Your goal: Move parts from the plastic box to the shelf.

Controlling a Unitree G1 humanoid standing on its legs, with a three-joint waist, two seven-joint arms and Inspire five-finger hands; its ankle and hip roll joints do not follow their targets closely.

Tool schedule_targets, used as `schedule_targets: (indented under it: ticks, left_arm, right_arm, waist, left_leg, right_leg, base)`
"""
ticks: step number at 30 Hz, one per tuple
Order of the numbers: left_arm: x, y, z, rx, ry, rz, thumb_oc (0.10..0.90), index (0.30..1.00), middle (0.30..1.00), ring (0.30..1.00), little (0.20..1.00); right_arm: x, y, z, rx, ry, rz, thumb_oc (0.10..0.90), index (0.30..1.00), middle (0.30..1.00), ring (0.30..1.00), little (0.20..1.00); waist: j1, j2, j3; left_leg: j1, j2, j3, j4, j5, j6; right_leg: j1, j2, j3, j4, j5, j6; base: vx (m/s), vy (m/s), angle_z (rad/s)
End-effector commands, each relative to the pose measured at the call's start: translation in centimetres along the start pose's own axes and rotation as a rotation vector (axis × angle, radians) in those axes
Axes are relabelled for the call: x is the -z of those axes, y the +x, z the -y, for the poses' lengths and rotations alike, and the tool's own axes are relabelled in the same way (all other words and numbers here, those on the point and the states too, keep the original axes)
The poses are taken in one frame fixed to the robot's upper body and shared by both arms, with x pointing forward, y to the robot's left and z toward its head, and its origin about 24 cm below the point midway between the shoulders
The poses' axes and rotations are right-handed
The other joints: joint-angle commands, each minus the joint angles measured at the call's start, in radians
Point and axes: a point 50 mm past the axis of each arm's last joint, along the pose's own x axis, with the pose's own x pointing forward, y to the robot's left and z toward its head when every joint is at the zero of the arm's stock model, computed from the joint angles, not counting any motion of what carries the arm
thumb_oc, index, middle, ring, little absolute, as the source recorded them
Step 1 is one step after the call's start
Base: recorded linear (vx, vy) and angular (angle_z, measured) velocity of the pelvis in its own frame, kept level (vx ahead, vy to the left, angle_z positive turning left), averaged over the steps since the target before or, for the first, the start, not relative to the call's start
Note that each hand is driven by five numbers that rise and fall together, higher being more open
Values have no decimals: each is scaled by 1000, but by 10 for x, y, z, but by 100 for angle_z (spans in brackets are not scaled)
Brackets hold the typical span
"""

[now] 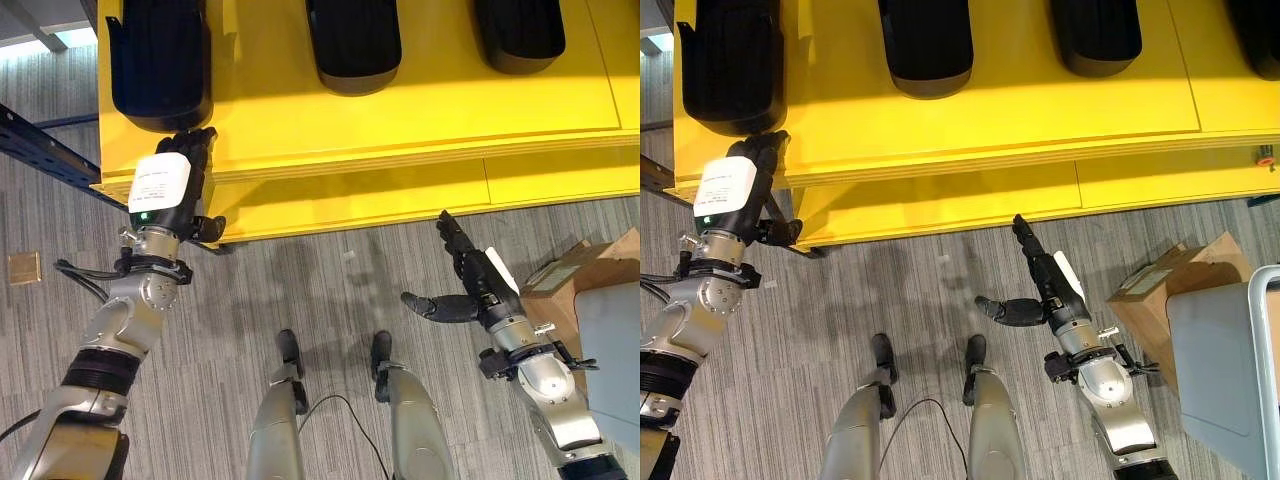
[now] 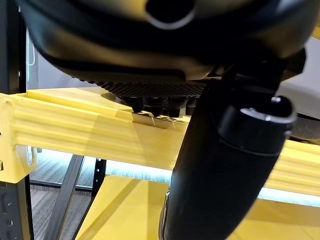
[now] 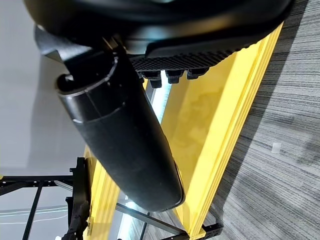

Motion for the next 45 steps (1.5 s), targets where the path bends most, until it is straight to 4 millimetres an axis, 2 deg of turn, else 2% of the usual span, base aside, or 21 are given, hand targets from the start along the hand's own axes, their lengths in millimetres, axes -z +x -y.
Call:
schedule_targets:
  ticks: [1,18,45]
  left_arm:
    - [7,18,-35,-112,63,-10,900,1000,1000,1000,1000]
    - [-1,38,-51,-134,110,25,900,1000,1000,1000,1000]
    - [-4,50,-67,-157,160,41,900,1000,1000,1000,1000]
  right_arm:
    - [-42,2,12,33,-10,228,900,1000,1000,1000,1000]
    - [-43,0,16,43,-27,229,900,1000,1000,1000,1000]
    - [-40,-7,14,20,-21,212,900,1000,1000,1000,1000]
  waist:
    - [-19,-1,-97]
    - [-36,0,-108]
    - [-47,-1,-127]
  left_leg:
    - [47,86,-61,121,-178,-83]
    - [22,85,-54,141,-187,-79]
    - [5,79,-47,152,-193,-75]
  right_leg:
    - [53,-72,17,-127,64,86]
    - [23,-68,31,-116,64,88]
    - [9,-68,40,-119,71,90]
  base:
    - [0,0,0]
    - [0,0,0]
    - [0,0,0]
